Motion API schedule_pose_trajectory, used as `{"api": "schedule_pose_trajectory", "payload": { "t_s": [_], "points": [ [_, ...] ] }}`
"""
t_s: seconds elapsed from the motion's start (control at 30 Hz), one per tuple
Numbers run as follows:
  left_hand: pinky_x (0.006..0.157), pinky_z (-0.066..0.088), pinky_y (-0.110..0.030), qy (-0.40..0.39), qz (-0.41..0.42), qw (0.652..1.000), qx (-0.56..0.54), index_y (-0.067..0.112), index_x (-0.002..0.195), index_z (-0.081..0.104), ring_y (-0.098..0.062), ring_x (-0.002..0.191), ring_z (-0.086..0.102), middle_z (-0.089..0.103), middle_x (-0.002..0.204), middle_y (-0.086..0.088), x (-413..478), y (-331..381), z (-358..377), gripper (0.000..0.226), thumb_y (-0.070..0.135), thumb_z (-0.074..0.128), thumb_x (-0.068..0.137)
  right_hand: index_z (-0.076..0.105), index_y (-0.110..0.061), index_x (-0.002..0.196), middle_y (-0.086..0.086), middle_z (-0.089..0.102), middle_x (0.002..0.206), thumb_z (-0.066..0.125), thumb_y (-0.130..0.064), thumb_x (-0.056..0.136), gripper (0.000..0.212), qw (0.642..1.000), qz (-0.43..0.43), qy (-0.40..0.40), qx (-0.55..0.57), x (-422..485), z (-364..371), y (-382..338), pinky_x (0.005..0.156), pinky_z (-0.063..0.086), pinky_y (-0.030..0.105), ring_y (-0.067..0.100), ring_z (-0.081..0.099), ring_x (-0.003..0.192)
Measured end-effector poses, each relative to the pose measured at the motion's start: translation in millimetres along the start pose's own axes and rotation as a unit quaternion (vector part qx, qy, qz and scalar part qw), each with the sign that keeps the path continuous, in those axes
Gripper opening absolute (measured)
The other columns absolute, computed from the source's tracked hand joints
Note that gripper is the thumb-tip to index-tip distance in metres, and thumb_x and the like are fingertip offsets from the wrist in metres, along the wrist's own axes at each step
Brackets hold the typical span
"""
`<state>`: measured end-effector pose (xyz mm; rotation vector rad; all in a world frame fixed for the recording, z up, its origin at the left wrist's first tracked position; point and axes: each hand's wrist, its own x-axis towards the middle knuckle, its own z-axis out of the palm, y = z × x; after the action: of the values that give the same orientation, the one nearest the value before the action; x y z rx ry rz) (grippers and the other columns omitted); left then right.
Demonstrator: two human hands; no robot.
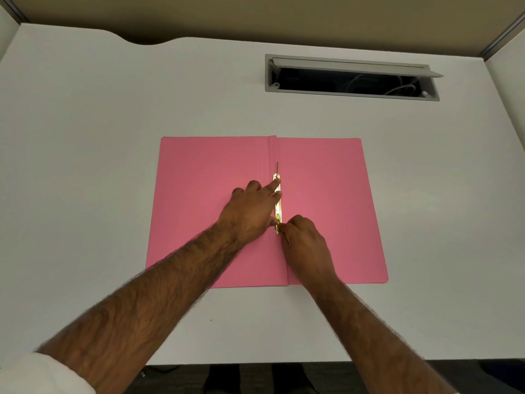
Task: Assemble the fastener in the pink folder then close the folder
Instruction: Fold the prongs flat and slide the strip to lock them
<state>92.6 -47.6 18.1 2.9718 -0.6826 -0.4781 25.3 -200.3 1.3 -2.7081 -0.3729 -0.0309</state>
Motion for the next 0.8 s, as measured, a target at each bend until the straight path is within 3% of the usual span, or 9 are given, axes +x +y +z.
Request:
{"api": "schedule_pose_trajectory", "payload": {
  "t_s": [0.1, 0.2, 0.3, 0.4, 0.53, 0.63, 0.7, 0.8],
  "points": [
    [0.113, 0.036, -0.058, -0.008, -0.003, 1.000, -0.021, 0.019, 0.154, 0.033, -0.034, 0.151, 0.019, 0.011, 0.169, 0.002, -0.8, -2.0, 3.8, 0.070, 0.044, 0.060, 0.095, 0.076, -0.002, 0.085, 0.010, 0.066, 0.075, 0.075, 0.001, 0.079, 0.007, 1.000, 0.000, -0.013, -0.005, -5.9, 4.0, -1.6, 0.052, 0.052, 0.035, 0.026, 0.060, 0.064],
    [0.118, 0.028, -0.059, -0.015, -0.003, 0.999, -0.035, 0.019, 0.155, 0.030, -0.034, 0.154, 0.013, 0.008, 0.170, 0.002, -1.5, -3.0, 6.4, 0.070, 0.044, 0.058, 0.096, 0.076, -0.003, 0.097, 0.011, 0.067, 0.083, 0.065, -0.001, 0.087, 0.015, 0.995, 0.070, -0.006, 0.068, -7.2, 5.6, -6.0, 0.065, 0.052, 0.034, 0.024, 0.060, 0.073],
    [0.115, 0.032, -0.057, -0.014, -0.002, 0.999, -0.032, 0.019, 0.155, 0.031, -0.034, 0.152, 0.019, 0.010, 0.169, 0.002, -1.7, -2.4, 5.2, 0.070, 0.044, 0.058, 0.096, 0.073, -0.005, 0.107, 0.010, 0.066, 0.092, 0.060, -0.002, 0.091, 0.021, 0.982, 0.137, -0.003, 0.129, -7.5, 5.0, -10.1, 0.075, 0.049, 0.030, 0.017, 0.054, 0.080],
    [0.104, 0.040, -0.049, 0.019, 0.010, 1.000, 0.015, 0.018, 0.152, 0.036, -0.032, 0.140, 0.038, 0.019, 0.168, 0.001, -2.6, -3.2, 2.0, 0.068, 0.046, 0.059, 0.095, 0.074, -0.006, 0.110, 0.009, 0.068, 0.097, 0.060, -0.005, 0.094, 0.021, 0.977, 0.155, 0.006, 0.147, -6.4, 5.4, -12.5, 0.078, 0.043, 0.023, 0.013, 0.052, 0.082],
    [0.102, 0.037, -0.044, 0.040, 0.020, 0.998, 0.034, 0.017, 0.151, 0.038, -0.029, 0.135, 0.042, 0.023, 0.167, 0.000, -3.4, -1.0, 3.4, 0.066, 0.046, 0.058, 0.095, 0.076, -0.006, 0.098, 0.009, 0.068, 0.089, 0.059, -0.010, 0.095, 0.018, 0.980, 0.154, 0.029, 0.121, -4.9, 11.3, -14.7, 0.074, 0.045, 0.027, 0.016, 0.054, 0.077],
    [0.114, 0.030, -0.047, 0.038, 0.020, 0.999, 0.022, 0.016, 0.153, 0.035, -0.033, 0.147, 0.029, 0.018, 0.168, -0.002, -4.9, -0.9, 4.8, 0.067, 0.045, 0.057, 0.096, 0.074, -0.003, 0.081, 0.010, 0.065, 0.075, 0.064, -0.006, 0.090, 0.014, 0.991, 0.118, 0.031, 0.049, -5.9, 17.5, -17.2, 0.062, 0.054, 0.039, 0.024, 0.057, 0.066],
    [0.121, 0.019, -0.049, 0.028, 0.023, 0.999, -0.001, 0.015, 0.155, 0.030, -0.033, 0.153, 0.017, 0.013, 0.169, -0.003, -5.6, -1.4, 6.4, 0.069, 0.043, 0.056, 0.097, 0.072, -0.003, 0.079, 0.010, 0.063, 0.071, 0.074, -0.003, 0.082, 0.004, 0.995, 0.092, 0.030, -0.004, -9.2, 19.7, -18.0, 0.055, 0.054, 0.038, 0.025, 0.056, 0.061],
    [0.125, 0.006, -0.049, -0.003, 0.020, 0.999, -0.038, 0.017, 0.158, 0.021, -0.032, 0.156, 0.005, 0.004, 0.170, -0.002, -4.4, -5.0, 8.5, 0.071, 0.042, 0.052, 0.099, 0.072, -0.004, 0.084, 0.010, 0.064, 0.072, 0.079, -0.003, 0.076, 0.011, 0.997, 0.050, 0.028, -0.057, -13.8, 20.5, -20.0, 0.054, 0.052, 0.035, 0.025, 0.055, 0.061]
  ]
}}
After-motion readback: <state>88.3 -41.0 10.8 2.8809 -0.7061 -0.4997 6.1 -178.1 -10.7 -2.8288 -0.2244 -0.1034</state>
